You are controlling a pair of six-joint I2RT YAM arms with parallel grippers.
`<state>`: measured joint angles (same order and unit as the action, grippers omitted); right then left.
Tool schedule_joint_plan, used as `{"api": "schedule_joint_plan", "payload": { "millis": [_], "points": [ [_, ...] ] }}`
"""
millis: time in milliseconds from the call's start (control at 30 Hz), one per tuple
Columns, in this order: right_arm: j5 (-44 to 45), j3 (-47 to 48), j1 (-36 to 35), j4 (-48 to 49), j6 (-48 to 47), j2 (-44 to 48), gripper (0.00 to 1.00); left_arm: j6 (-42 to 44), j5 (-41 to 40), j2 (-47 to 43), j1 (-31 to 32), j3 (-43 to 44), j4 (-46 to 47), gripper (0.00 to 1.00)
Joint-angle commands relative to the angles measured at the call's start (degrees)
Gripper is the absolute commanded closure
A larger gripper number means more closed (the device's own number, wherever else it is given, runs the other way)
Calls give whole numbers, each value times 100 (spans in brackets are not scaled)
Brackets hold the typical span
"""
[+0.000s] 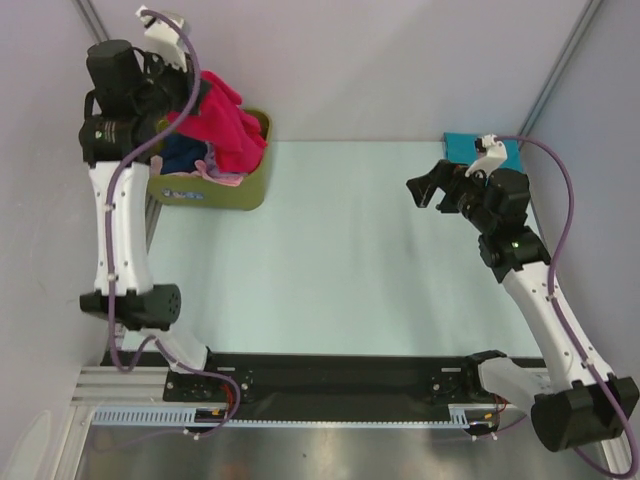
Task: Fold and stack the t-shirts
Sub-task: Grab the tshirt from the pile, then move the tshirt to the center of the board
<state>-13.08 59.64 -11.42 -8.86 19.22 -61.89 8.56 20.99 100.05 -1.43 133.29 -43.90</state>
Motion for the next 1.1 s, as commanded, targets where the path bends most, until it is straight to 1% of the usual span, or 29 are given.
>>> {"api": "schedule_joint_plan", "payload": {
  "millis": [0,33,67,100,167,267,333,400,433,467,533,633,733,767,833,867,933,1000,1033,1067],
  "points": [
    [-1,22,-27,-133,-50,440,0,514,1221,-1222,748,31,-609,100],
    [-28,4,-27,-151,-50,510,0,594,1319,-1355,863,-48,-898,100],
    [-71,-31,-27,-168,-33,624,0,734,1415,-1487,1107,-162,-1049,100],
    [-98,-48,-27,-194,-7,686,0,787,1503,-1697,1223,-198,-1164,100],
    [-220,-66,-36,-212,72,835,0,884,1959,-1857,1504,-225,-1463,100],
    [-388,-75,-79,-274,134,968,0,666,2724,-2094,1698,-268,-1525,100],
    [-379,-57,-106,-414,117,1091,0,586,3137,-2253,1708,-435,-1473,99],
    [-344,-57,-115,-589,99,1213,0,533,3078,-2375,1708,-935,-1385,99],
    [-318,-84,-115,-642,99,1249,0,446,2947,-2420,1708,-1163,-1237,100],
    [-309,-92,-124,-704,82,1275,0,410,2676,-2464,1708,-1592,-1157,100],
    [-283,-136,-141,-801,90,1372,0,357,2410,-2552,1690,-1859,-1095,100],
    [-256,-171,-159,-854,134,1442,0,541,2471,-2701,1585,-1965,-1304,100],
    [-300,-251,-220,-793,204,1399,0,700,2314,-3008,1383,-2166,-1507,100],
    [-318,-294,-229,-766,222,1373,0,691,2243,-3235,1191,-2498,-1499,100],
    [-292,-338,-282,-731,301,1337,0,647,2094,-3439,927,-2834,-1481,100],
    [-291,-391,-308,-696,327,1311,0,630,2015,-3579,699,-3062,-1464,100],
    [-283,-426,-352,-661,363,1284,0,621,1769,-3668,583,-3239,-1420,100],
    [-300,-461,-387,-643,345,1232,0,639,1846,-3651,583,-3371,-1350,100],
    [-292,-470,-405,-652,345,1206,0,543,2134,-3616,583,-3424,-1262,100],
    [-283,-479,-396,-678,345,1205,0,394,2241,-3537,635,-3589,-1131,99]
  ]
}}
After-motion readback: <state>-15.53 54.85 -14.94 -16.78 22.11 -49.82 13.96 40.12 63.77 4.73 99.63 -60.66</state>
